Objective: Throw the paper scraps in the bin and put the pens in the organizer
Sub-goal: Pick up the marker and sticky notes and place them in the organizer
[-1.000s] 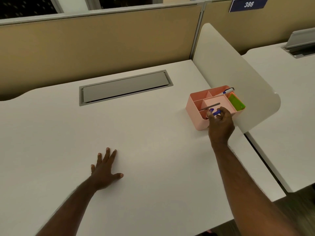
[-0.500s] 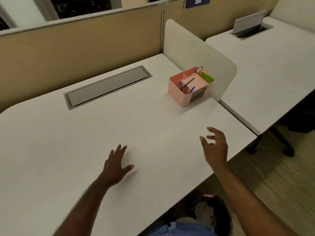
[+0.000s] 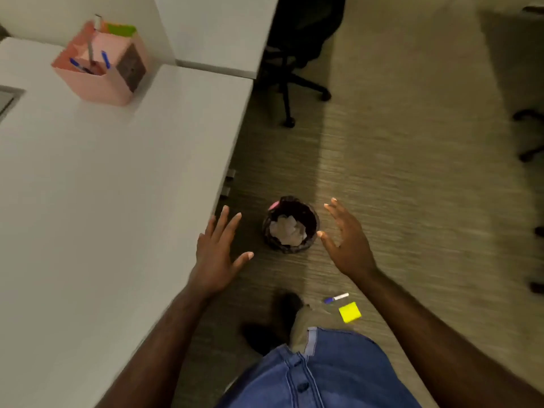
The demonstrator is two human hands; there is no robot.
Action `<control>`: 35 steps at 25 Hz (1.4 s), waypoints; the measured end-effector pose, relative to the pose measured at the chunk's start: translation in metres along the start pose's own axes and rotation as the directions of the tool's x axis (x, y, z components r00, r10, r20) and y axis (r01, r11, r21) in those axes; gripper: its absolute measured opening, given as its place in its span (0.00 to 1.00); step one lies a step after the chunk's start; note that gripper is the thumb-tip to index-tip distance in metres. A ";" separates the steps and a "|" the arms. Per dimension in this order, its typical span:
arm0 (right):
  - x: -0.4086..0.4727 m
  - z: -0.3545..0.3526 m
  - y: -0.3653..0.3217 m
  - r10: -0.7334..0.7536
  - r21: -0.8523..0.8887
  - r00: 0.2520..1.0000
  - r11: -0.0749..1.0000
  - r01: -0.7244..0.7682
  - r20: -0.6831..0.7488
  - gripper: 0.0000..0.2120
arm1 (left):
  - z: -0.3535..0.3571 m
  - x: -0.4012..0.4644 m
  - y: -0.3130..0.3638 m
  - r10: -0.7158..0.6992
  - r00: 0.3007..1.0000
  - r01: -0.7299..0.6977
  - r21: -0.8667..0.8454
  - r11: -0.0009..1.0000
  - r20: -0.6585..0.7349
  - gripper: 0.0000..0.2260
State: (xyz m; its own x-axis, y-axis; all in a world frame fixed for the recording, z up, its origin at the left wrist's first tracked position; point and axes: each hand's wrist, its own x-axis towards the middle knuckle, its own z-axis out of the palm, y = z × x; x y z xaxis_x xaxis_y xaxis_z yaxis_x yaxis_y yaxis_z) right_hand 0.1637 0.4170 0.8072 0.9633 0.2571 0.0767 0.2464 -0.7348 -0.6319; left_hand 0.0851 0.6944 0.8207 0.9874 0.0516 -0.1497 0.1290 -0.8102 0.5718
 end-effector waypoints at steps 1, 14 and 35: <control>-0.023 -0.011 0.020 0.064 -0.023 0.998 0.998 -0.064 -0.013 0.28 | 0.018 0.001 0.015 0.037 0.998 -0.038 0.007 0.999 0.060 0.37; -0.240 -0.070 0.235 0.372 -0.096 0.928 0.925 -0.368 0.024 0.28 | 0.238 -0.032 0.153 0.218 0.941 -0.224 -0.005 0.975 0.259 0.33; -0.289 0.294 0.653 0.613 -0.048 0.769 0.787 -0.616 0.180 0.30 | 0.784 0.072 -0.050 0.173 0.859 -0.280 0.159 0.947 0.482 0.27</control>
State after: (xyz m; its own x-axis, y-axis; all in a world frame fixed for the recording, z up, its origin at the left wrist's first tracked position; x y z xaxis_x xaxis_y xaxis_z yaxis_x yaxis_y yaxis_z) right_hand 0.0153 0.0478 0.1454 0.8730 -0.1397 -0.4673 -0.3942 -0.7664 -0.5072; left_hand 0.0777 0.2806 0.1494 0.8262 -0.3772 -0.4185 -0.1684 -0.8742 0.4554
